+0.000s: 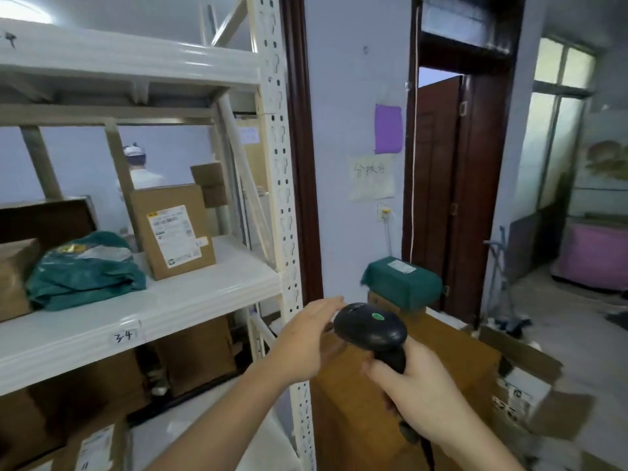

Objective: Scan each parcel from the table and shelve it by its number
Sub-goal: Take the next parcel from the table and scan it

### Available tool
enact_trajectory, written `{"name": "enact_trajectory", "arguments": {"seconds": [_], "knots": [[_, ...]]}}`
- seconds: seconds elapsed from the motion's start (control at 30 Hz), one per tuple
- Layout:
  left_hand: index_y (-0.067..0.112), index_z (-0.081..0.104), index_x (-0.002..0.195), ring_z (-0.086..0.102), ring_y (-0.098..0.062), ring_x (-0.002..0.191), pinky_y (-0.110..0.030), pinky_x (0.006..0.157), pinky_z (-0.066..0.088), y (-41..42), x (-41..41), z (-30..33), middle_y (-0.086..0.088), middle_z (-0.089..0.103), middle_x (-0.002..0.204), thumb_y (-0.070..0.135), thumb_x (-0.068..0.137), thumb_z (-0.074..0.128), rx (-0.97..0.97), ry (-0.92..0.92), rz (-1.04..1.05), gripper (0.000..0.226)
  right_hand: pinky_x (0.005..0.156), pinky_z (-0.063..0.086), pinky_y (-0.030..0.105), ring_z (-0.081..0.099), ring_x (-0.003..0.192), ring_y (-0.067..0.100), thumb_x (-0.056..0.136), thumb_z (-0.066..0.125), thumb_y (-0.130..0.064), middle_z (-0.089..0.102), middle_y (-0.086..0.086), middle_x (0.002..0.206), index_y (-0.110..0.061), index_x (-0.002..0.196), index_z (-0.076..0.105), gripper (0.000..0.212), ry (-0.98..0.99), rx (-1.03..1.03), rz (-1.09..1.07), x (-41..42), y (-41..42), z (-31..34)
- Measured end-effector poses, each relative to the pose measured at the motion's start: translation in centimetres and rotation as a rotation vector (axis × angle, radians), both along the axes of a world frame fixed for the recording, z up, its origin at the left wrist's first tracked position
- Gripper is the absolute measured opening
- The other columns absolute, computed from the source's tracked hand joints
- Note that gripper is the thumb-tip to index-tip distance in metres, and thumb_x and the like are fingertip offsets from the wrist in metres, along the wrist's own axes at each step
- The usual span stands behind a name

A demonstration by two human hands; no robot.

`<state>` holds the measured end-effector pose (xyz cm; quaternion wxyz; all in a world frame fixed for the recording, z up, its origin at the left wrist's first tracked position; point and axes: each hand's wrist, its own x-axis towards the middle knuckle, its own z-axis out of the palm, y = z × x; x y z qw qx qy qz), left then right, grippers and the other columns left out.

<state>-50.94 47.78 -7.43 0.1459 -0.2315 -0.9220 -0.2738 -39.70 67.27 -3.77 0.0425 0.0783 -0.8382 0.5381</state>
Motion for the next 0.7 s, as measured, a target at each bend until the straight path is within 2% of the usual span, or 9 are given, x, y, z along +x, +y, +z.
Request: {"name": "enact_trajectory", "arguments": {"seconds": [0.1,0.23,0.3,0.47,0.7], "knots": [[0.047,0.05,0.144,0.053,-0.003,0.134,-0.035,0.113,0.047,4.9,-2.0,-2.3,0.024,0.057,0.142,0.048,0.095,0.071,-0.03,-0.051,-0.068,0.053,0.051,0.049,0.026,0.063,0.052,0.013,0.088,0.065,-0.022,0.062,-0.002,0.055,-0.018,0.089,0.06,0.006,-0.026,0.022,-0.064,0.4,4.7,-0.8],[0.046,0.045,0.146,0.051,-0.005,0.136,-0.04,0.112,0.048,11.2,-5.4,-5.9,0.019,0.054,0.147,0.061,0.095,0.062,-0.063,-0.069,-0.1,0.056,0.054,0.048,0.033,0.062,0.057,0.018,0.087,0.064,-0.022,0.059,-0.002,0.06,-0.02,0.088,0.059,0.005,-0.059,0.052,-0.134,0.8,10.9,-2.1],[0.048,0.044,0.144,0.052,-0.007,0.136,-0.042,0.111,0.05,14.4,-6.4,-7.2,0.018,0.053,0.148,0.067,0.093,0.058,-0.093,-0.116,-0.092,0.056,0.055,0.048,0.033,0.06,0.055,0.015,0.087,0.064,-0.022,0.059,-0.001,0.059,-0.018,0.088,0.059,0.006,-0.08,0.058,-0.173,0.6,14.1,-2.6],[0.043,0.039,0.153,0.042,-0.012,0.147,-0.042,0.119,0.043,21.7,-8.3,-9.3,0.014,0.04,0.163,0.057,0.096,0.066,-0.101,-0.185,-0.022,0.065,0.054,0.049,0.026,0.063,0.05,0.009,0.089,0.064,-0.024,0.065,0.001,0.056,-0.021,0.089,0.06,0.005,-0.104,0.09,-0.243,-1.4,20.9,-3.4],[0.041,0.039,0.154,0.037,-0.01,0.15,-0.038,0.123,0.036,25.7,-12.9,-12.6,0.015,0.037,0.164,0.057,0.096,0.065,-0.041,-0.317,0.017,0.066,0.056,0.051,0.026,0.066,0.053,0.012,0.087,0.067,-0.028,0.068,0.004,0.057,-0.026,0.09,0.061,0.007,-0.148,0.125,-0.241,-8.0,25.3,-4.9]]}}
